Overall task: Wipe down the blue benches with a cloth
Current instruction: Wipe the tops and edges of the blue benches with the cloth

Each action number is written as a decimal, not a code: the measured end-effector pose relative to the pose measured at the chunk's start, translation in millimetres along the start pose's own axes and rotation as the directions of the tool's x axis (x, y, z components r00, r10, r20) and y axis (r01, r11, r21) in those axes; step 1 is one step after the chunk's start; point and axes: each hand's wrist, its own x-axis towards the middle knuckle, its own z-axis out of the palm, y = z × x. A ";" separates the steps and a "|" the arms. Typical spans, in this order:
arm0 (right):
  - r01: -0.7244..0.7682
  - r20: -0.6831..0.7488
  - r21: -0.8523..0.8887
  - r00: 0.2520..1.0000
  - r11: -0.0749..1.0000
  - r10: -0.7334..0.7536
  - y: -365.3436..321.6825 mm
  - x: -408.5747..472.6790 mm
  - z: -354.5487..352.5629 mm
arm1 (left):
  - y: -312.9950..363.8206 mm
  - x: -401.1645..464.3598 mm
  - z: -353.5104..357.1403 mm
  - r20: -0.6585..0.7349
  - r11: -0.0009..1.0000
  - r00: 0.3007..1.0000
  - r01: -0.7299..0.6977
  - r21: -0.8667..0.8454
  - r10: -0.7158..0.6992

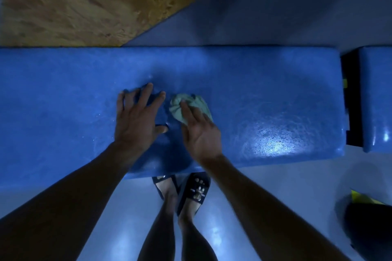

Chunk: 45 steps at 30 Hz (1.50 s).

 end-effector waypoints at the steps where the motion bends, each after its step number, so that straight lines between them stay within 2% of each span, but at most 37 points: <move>1: 0.100 0.034 -0.053 0.995 0.994 -0.098 18.3 -2.9 -9.6 | 1.0 -1.8 0.8 -0.014 1.000 1.000 -0.001 -0.009 0.001; 2: 0.142 0.056 -0.097 0.989 0.985 -0.137 41.8 -7.5 -19.1 | 1.6 -3.2 1.6 -0.025 1.000 1.000 0.000 -0.017 0.000; 3: 0.099 0.042 -0.123 0.995 0.988 -0.094 68.2 -12.2 -28.9 | 1.8 -4.3 2.3 -0.029 1.000 1.000 0.001 -0.019 -0.001; 5: -0.164 -0.049 -0.136 0.986 0.977 0.159 120.1 -23.0 -49.9 | 2.4 -5.1 2.9 -0.019 1.000 1.000 0.008 -0.011 -0.008; 7: -0.406 -0.128 -0.109 0.911 0.908 0.392 151.8 -33.0 -66.5 | 4.0 -4.8 3.0 -0.029 1.000 0.999 0.016 -0.019 -0.016; 9: -0.536 -0.182 -0.085 0.837 0.840 0.515 153.3 -33.8 -63.9 | 4.4 -5.8 3.4 -0.052 0.999 0.998 0.020 -0.033 -0.021; 11: -0.631 -0.207 -0.026 0.762 0.776 0.613 127.2 -27.9 -46.7 | 3.5 -10.6 4.8 -0.084 0.998 0.996 0.017 -0.062 -0.022; 12: -0.636 -0.181 0.012 0.757 0.772 0.627 106.6 -28.0 -35.1 | 4.0 -14.5 6.1 -0.108 0.997 0.994 0.009 -0.070 -0.016; 14: -0.533 -0.096 0.079 0.837 0.843 0.538 56.2 -34.6 -10.0 | 8.0 -24.8 9.6 -0.159 0.997 0.987 -0.012 -0.077 0.000; 17: -0.168 -0.063 0.048 0.983 0.985 0.171 -8.6 -56.6 9.3 | 18.7 -43.1 14.1 -0.173 0.995 0.985 -0.014 -0.102 -0.004; 19: 0.044 0.038 -0.032 0.998 0.999 -0.043 -9.9 -65.2 2.9 | 24.1 -54.1 15.3 -0.155 0.997 0.988 -0.021 -0.075 0.009; 21: 0.140 0.107 -0.104 0.986 0.985 -0.129 22.9 -69.3 -10.7 | 26.4 -63.7 15.8 -0.150 0.998 0.989 -0.020 -0.053 0.012; 22: 0.114 0.118 -0.144 0.988 0.983 -0.097 46.8 -74.0 -19.4 | 27.5 -67.8 16.0 -0.153 0.998 0.988 -0.019 -0.054 0.011; 24: -0.084 0.064 -0.167 0.993 0.982 0.096 102.2 -86.1 -41.8 | 29.5 -74.3 16.6 -0.152 0.998 0.988 -0.022 -0.058 0.013; 27: -0.415 -0.034 -0.116 0.910 0.902 0.414 170.3 -105.8 -73.6 | 32.1 -80.1 19.3 -0.142 0.997 0.989 -0.046 -0.061 0.037; 29: -0.507 -0.086 -0.107 0.861 0.855 0.501 178.6 -112.5 -73.5 | 34.0 -82.0 21.7 -0.143 0.997 0.989 -0.051 -0.065 0.041; 32: -0.598 -0.189 0.033 0.783 0.801 0.593 132.3 -112.4 -39.5 | 36.7 -86.1 26.9 -0.161 0.997 0.986 -0.047 -0.064 0.036; 33: -0.580 -0.177 0.076 0.792 0.811 0.584 106.5 -113.4 -24.6 | 37.2 -87.2 28.6 -0.165 0.997 0.986 -0.047 -0.061 0.037; 34: -0.524 -0.145 0.106 0.832 0.845 0.535 78.8 -115.8 -11.1 | 37.6 -87.9 29.5 -0.166 0.997 0.986 -0.045 -0.063 0.034; 37: -0.201 -0.020 0.087 0.979 0.976 0.204 20.0 -127.5 10.8 | 39.1 -88.4 29.2 -0.152 0.996 0.988 -0.010 -0.083 -0.003; 39: 0.021 0.096 0.060 0.995 0.998 -0.027 25.5 -129.1 2.2 | 40.8 -88.4 28.8 -0.128 0.996 0.992 0.003 -0.089 -0.015; 41: 0.193 0.198 0.001 0.962 0.981 -0.189 57.8 -128.9 -18.4 | 40.8 -88.6 28.7 -0.109 0.996 0.994 0.008 -0.093 -0.018; 42: 0.222 0.205 -0.048 0.957 0.974 -0.207 80.6 -131.0 -28.9 | 40.1 -88.8 29.1 -0.103 0.996 0.995 0.011 -0.093 -0.021; 43: 0.187 0.180 -0.085 0.969 0.979 -0.170 106.3 -134.5 -40.2 | 39.7 -89.0 29.6 -0.098 0.996 0.995 0.013 -0.091 -0.022; 45: -0.063 0.076 -0.104 0.995 0.993 0.072 160.8 -142.7 -65.5 | 39.9 -89.3 30.6 -0.097 0.996 0.995 0.014 -0.091 -0.023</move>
